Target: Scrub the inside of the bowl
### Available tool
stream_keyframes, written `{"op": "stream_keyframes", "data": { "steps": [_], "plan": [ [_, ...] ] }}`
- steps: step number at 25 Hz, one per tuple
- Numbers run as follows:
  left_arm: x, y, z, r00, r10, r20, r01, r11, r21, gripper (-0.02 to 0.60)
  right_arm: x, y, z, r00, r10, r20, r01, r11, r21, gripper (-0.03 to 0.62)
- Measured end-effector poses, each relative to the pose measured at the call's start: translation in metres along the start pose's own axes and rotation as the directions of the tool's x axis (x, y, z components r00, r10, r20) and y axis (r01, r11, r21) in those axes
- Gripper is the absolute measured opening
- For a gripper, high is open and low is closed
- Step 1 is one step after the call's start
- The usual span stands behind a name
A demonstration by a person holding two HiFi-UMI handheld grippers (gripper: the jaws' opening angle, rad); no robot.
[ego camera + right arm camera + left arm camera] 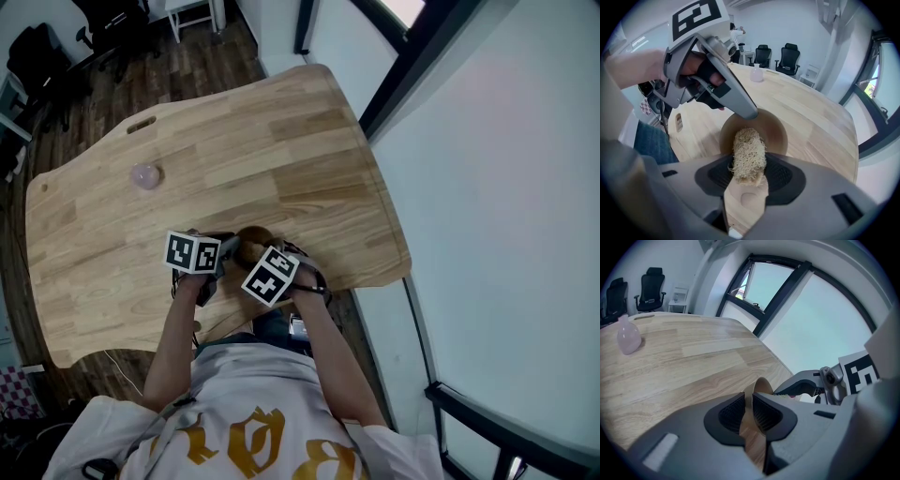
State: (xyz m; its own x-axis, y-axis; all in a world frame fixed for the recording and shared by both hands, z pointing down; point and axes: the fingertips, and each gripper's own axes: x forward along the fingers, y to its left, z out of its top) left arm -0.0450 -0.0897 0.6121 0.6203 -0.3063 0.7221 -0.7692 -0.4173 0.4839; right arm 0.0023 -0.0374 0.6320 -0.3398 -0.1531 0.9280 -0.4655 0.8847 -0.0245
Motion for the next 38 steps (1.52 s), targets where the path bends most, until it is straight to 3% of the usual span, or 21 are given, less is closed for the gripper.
{"op": "stream_keyframes", "data": {
  "steps": [11, 19, 22, 28, 38],
  "plan": [
    [0.001, -0.006, -0.002, 1.000, -0.024, -0.007, 0.024, 1.000, -0.002, 0.048, -0.005, -0.027, 0.004, 0.991, -0.130, 0.015, 0.126, 0.982, 0.141, 0.183],
    [0.000, 0.000, 0.000, 1.000, -0.025, 0.001, 0.025, 0.999, -0.021, 0.048, 0.000, -0.025, 0.009, 0.990, -0.141, 0.029, 0.137, 0.985, 0.107, 0.183],
    [0.001, 0.001, 0.000, 1.000, -0.029, 0.004, 0.030, 0.999, -0.034, 0.048, 0.001, -0.022, 0.013, 0.992, -0.122, 0.044, 0.118, 0.990, 0.074, 0.183],
    [0.001, 0.003, 0.001, 1.000, -0.022, 0.004, 0.022, 0.999, -0.037, 0.048, 0.000, 0.000, 0.022, 0.997, -0.005, 0.079, 0.008, 0.999, -0.031, 0.181],
    [0.003, 0.006, 0.000, 1.000, -0.013, -0.004, 0.013, 0.999, -0.036, 0.048, 0.003, 0.007, 0.015, 0.998, 0.032, 0.045, -0.028, 0.994, -0.104, 0.183]
  ]
}}
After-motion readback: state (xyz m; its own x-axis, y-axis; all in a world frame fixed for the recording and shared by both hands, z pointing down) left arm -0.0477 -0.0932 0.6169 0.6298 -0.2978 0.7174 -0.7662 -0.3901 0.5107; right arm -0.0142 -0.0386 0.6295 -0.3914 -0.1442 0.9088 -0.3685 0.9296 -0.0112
